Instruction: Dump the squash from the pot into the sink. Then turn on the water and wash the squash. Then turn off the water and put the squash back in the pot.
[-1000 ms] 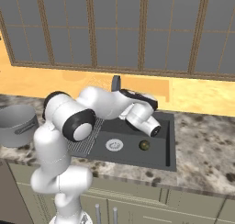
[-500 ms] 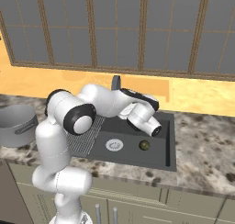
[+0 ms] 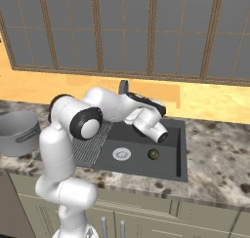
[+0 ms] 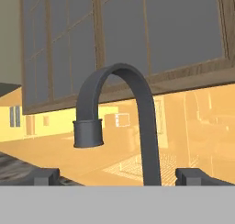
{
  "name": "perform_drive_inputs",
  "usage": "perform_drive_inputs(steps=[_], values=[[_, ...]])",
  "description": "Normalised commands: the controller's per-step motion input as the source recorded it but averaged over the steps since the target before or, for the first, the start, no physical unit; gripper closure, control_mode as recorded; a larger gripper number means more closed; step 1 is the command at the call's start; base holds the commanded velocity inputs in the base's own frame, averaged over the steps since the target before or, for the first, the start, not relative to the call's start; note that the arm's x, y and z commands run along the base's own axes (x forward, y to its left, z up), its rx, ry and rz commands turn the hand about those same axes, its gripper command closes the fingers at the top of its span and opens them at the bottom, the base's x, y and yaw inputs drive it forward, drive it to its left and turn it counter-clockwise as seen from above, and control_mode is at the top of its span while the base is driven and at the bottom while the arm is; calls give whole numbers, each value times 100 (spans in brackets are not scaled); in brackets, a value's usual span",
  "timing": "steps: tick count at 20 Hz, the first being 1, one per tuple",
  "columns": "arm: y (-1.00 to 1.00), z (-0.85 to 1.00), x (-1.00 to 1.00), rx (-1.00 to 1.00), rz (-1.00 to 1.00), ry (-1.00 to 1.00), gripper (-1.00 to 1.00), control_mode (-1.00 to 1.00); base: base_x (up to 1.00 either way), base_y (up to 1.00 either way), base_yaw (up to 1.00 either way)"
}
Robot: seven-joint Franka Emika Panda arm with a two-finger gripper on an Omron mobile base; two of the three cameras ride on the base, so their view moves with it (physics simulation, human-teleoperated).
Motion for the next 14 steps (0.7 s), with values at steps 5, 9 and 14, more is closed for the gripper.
perform_drive_inputs(steps=[5,9,14], values=[[0,-1,29,0,0,6,-100,-100,0,0,0],[0,-6,22,0,0,8,-100,-100,0,0,0],[0,-10,9,0,0,8,-100,-100,0,0,0]])
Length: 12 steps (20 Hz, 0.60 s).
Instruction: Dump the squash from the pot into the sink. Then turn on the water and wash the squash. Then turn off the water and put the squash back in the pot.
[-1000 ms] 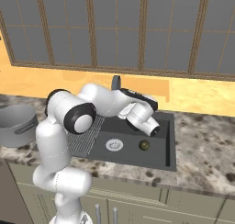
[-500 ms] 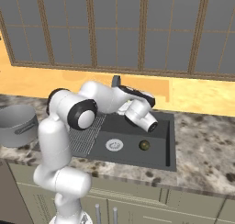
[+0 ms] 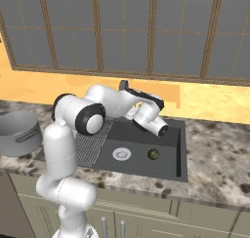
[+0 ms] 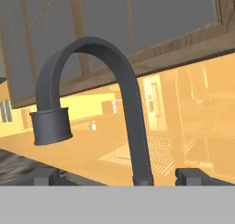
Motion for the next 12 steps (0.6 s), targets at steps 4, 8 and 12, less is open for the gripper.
perform_drive_inputs(steps=[4,8,12], values=[[2,-8,11,0,0,8,-100,-100,0,0,0],[4,-4,13,0,0,4,-100,-100,0,0,0],[4,-4,5,0,0,2,-100,-100,0,0,0]])
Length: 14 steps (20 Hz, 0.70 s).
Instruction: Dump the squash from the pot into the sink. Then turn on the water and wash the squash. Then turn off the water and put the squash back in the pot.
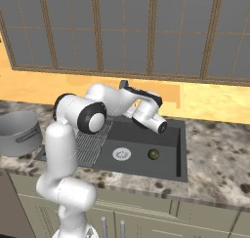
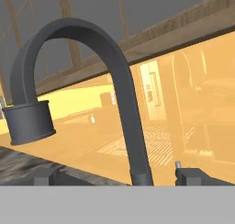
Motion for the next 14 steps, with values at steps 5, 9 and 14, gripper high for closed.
perform_drive_inputs(steps=[5,9,14], values=[[6,-9,10,0,0,1,-100,-100,0,0,0],[5,-14,19,0,0,2,-100,-100,0,0,0],[3,-11,21,0,0,2,-100,-100,0,0,0]])
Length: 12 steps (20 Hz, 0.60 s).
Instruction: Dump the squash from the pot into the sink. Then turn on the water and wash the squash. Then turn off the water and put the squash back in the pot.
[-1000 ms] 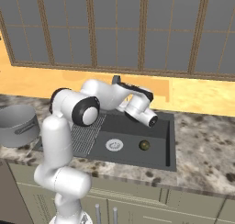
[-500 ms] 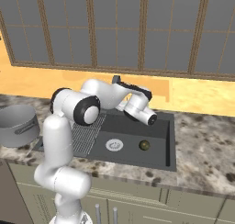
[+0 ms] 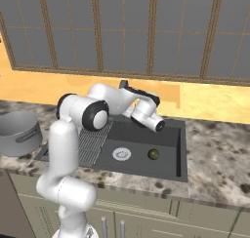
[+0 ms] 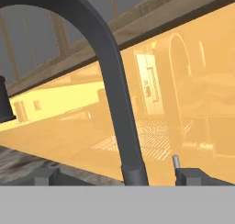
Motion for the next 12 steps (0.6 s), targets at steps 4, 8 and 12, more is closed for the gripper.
perform_drive_inputs(steps=[4,8,12], values=[[0,-8,17,0,0,0,-100,-100,0,0,0],[0,-7,21,0,0,0,-100,-100,0,0,0],[0,-8,24,0,0,1,-100,-100,0,0,0]])
